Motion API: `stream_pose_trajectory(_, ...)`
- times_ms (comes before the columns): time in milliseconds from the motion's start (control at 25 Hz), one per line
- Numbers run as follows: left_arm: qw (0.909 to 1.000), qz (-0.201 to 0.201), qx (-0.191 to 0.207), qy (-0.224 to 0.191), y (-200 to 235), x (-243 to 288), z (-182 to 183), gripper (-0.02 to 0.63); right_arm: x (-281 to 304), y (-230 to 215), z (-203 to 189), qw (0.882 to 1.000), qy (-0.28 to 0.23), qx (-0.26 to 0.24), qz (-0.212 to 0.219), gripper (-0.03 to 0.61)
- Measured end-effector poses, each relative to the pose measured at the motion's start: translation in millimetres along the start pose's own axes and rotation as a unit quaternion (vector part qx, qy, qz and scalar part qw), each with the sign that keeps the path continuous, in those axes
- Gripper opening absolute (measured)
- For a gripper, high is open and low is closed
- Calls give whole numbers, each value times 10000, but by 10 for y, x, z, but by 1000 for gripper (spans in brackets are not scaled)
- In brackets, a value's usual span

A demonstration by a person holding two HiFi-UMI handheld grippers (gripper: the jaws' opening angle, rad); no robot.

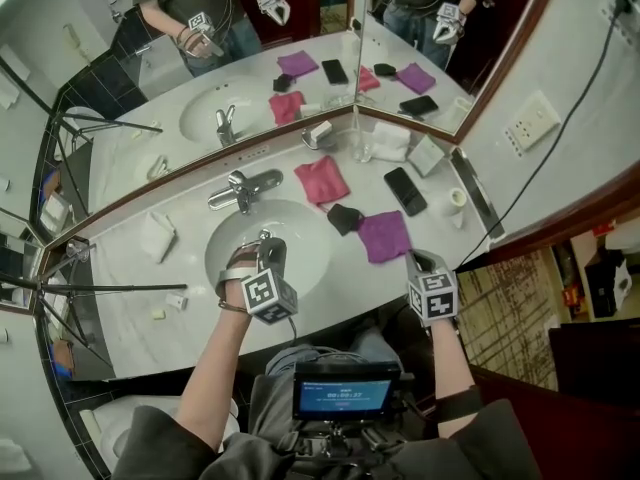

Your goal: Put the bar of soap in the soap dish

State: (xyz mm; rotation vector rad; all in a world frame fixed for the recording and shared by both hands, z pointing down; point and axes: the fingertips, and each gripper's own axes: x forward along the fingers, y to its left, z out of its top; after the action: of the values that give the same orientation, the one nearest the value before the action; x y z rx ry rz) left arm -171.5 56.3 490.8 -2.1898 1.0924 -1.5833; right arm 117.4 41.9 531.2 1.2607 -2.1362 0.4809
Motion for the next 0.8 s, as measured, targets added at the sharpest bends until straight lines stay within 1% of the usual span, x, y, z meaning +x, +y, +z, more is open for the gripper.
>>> stream_pose_trajectory(120, 10000, 6, -46, 3, 19, 28, 44, 5, 26, -16, 34, 10000, -2, 15, 45, 15)
stream_pose_trajectory(240, 9999, 15, 43, 139, -15, 169, -52, 5, 88, -54, 70, 9999, 0, -35, 134, 15)
stream_pose_trajectory(280, 9999, 27, 19, 167, -7, 186, -55, 5, 106, -50, 97, 9998, 10, -66, 188, 15)
stream_pose_trajectory(440, 9990, 136, -275, 336, 46, 196, -27, 5, 247, -92, 150, 9981, 62, -348, 504, 15)
stream_pose_trajectory(560, 9964, 339, -642, 435, 154, 123, 144, 5, 381, -146, 247, 9946, 75, -628, 819, 16)
stream_pose_trajectory(680, 9929, 526, -862, 624, 195, 102, 158, 5, 527, -139, 352, 9882, 107, -1037, 1123, 17)
stream_pose_trajectory(800, 9899, 610, -1053, 726, 217, 98, 174, 5, 667, -89, 532, 9807, 88, -1441, 1322, 18)
